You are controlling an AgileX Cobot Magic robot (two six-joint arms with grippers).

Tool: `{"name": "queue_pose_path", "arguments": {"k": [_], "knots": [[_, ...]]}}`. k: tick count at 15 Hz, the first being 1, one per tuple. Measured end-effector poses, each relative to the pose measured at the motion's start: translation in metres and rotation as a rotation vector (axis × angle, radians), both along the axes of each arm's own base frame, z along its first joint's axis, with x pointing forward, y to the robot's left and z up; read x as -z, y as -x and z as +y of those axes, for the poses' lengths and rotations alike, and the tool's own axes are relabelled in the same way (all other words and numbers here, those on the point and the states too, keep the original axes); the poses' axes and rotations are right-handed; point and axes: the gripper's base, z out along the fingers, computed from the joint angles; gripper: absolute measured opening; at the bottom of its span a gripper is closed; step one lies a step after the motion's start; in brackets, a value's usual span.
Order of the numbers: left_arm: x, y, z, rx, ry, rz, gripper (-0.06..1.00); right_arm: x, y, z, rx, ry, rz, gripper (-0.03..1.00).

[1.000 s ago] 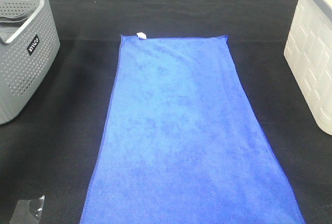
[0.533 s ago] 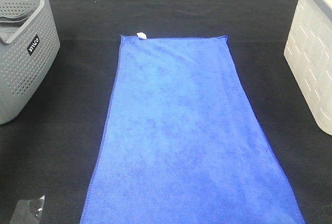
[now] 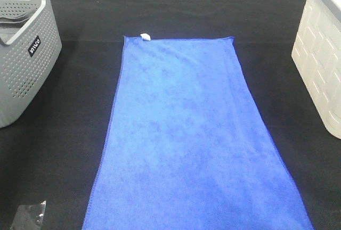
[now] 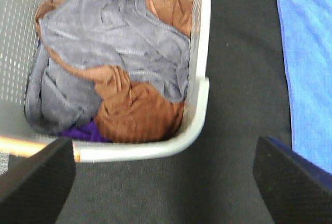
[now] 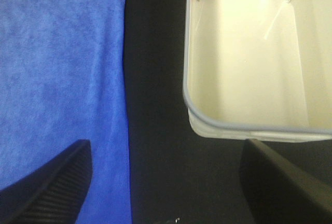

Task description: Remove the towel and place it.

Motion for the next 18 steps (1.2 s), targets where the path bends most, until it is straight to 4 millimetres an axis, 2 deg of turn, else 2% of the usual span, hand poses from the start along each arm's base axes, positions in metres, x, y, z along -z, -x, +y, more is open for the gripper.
{"name": "queue_pose_path", "arguments": {"k": [5,7,10,13,18], "knots": [[0.018,0.082,-0.007,0.002,-0.019,-0.05,0.86,0.017,0.085,0.001,0.0,0.001,-0.112,0.74],[0.028,0.113,-0.008,-0.004,-0.049,-0.093,0.86,0.028,0.111,0.001,0.0,0.001,-0.152,0.74],[0.042,0.16,-0.011,-0.01,-0.074,-0.224,0.86,0.048,0.137,-0.003,0.023,0.044,-0.182,0.74],[0.057,0.196,-0.013,-0.012,-0.096,-0.323,0.86,0.073,0.156,-0.004,0.032,0.06,-0.191,0.74],[0.093,0.229,-0.011,-0.029,-0.165,-0.346,0.86,0.115,0.179,-0.004,0.025,0.068,-0.216,0.74]]}}
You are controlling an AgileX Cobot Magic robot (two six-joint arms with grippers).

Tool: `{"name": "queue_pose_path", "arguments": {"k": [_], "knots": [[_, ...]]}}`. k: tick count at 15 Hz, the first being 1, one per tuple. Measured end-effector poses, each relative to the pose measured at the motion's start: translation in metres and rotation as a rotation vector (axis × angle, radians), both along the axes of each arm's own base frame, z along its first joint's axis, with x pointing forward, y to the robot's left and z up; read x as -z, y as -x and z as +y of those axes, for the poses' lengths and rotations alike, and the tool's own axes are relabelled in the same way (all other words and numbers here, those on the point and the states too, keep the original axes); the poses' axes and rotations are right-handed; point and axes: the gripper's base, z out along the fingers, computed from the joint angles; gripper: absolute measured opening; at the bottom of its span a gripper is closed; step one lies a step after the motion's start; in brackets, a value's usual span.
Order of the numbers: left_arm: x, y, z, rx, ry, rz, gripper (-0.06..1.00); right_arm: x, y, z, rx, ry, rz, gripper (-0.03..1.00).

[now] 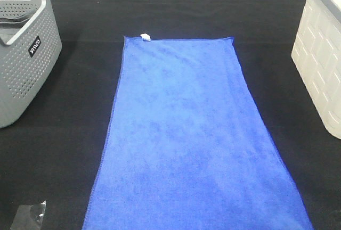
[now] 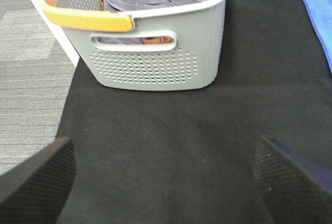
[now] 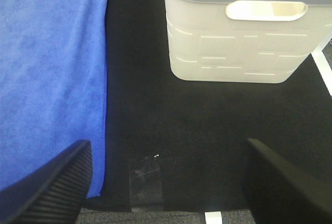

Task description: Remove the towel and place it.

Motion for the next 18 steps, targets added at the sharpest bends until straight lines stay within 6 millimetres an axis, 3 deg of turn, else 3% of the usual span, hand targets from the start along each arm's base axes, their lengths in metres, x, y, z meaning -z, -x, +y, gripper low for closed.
{"name": "queue_pose_path", "arguments": {"k": [6,8,11,18], "knots": [[0.023,0.042,-0.01,0.036,0.058,-0.139,0.86,0.033,0.018,0.0,-0.012,0.026,-0.059,0.74],[0.024,0.043,-0.01,0.036,0.059,-0.128,0.83,0.044,0.013,0.0,-0.013,0.026,-0.021,0.74],[0.025,0.043,-0.012,0.052,0.088,-0.122,0.78,0.042,0.006,-0.001,-0.025,0.062,-0.093,0.74],[0.027,0.042,-0.013,0.055,0.095,-0.115,0.78,0.046,0.0,-0.001,-0.024,0.072,-0.12,0.74]]}}
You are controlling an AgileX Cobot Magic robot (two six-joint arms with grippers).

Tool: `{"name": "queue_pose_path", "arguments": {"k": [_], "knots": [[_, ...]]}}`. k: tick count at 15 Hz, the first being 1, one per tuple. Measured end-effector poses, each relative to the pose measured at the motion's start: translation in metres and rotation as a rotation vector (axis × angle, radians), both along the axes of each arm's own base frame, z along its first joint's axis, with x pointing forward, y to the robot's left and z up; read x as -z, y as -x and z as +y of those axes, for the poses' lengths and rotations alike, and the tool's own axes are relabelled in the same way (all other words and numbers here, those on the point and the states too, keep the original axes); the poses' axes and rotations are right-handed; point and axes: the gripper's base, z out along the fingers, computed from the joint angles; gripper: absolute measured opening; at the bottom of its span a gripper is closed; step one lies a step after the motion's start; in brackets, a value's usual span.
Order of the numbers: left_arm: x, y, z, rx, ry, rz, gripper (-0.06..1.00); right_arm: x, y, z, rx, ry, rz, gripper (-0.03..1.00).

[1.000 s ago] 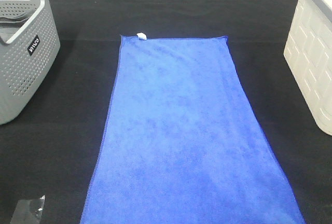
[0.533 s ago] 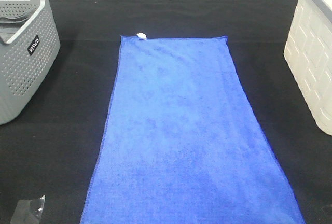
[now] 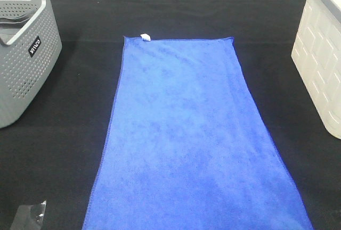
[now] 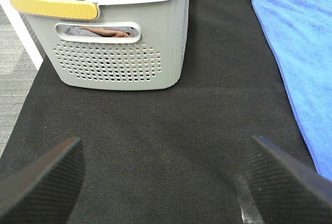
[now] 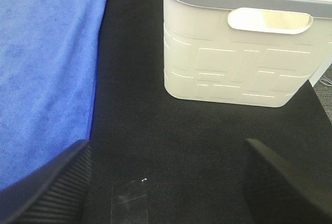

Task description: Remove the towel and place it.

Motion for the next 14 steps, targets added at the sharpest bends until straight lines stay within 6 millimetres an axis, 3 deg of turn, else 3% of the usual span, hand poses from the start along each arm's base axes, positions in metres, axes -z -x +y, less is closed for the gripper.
{"name": "queue_pose_path", "arguments": {"k": [14], "knots": [[-0.0001,-0.0001,-0.0018,0.013,0.019,-0.002,0.78,0.0,0.0,0.0,0.0,0.0,0.0,0.74]]}}
